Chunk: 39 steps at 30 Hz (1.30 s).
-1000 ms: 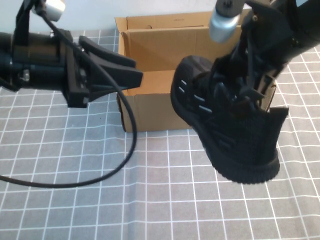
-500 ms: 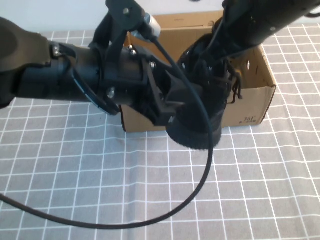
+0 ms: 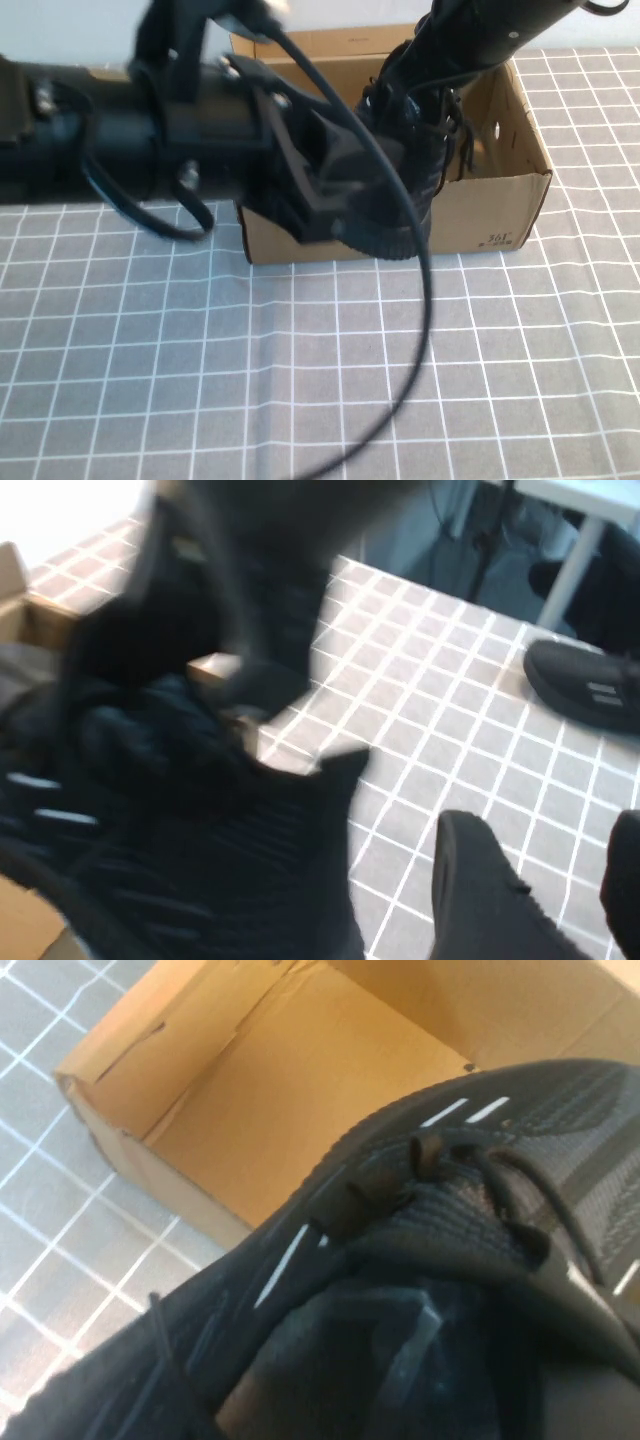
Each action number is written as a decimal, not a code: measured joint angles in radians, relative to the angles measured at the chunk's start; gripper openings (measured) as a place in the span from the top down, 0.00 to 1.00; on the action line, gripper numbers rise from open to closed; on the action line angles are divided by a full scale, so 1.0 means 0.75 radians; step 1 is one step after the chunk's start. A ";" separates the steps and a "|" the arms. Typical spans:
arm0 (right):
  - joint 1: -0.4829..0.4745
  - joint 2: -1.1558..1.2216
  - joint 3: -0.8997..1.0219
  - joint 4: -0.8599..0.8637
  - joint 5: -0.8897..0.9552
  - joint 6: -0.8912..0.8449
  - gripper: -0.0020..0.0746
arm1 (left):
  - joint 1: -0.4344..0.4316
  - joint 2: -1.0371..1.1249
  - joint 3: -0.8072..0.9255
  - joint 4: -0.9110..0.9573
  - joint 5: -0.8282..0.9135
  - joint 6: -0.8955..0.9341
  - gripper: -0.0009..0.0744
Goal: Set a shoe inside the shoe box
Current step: Hand over the shoe, then place the shoe in the shoe box
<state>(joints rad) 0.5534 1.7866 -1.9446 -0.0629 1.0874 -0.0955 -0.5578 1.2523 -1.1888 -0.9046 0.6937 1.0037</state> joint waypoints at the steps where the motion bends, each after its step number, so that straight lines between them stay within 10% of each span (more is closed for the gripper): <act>1: -0.009 0.006 -0.008 0.000 0.000 0.004 0.98 | -0.031 0.000 0.000 0.029 -0.011 -0.024 0.66; 11: -0.023 0.029 -0.022 -0.001 -0.015 0.014 0.98 | -0.183 0.060 0.000 0.580 -0.290 -0.425 0.64; 23: -0.023 0.031 -0.031 0.000 -0.140 0.043 0.98 | -0.184 0.175 0.000 0.660 -0.371 -0.447 0.28; 39: -0.023 0.031 -0.039 0.046 -0.110 0.043 0.98 | -0.184 0.420 0.000 0.632 -0.678 -0.450 0.25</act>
<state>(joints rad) 0.5357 1.8101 -1.9736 -0.0287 1.0051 -0.0631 -0.6958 1.5674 -1.1888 -0.4303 0.1850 0.6663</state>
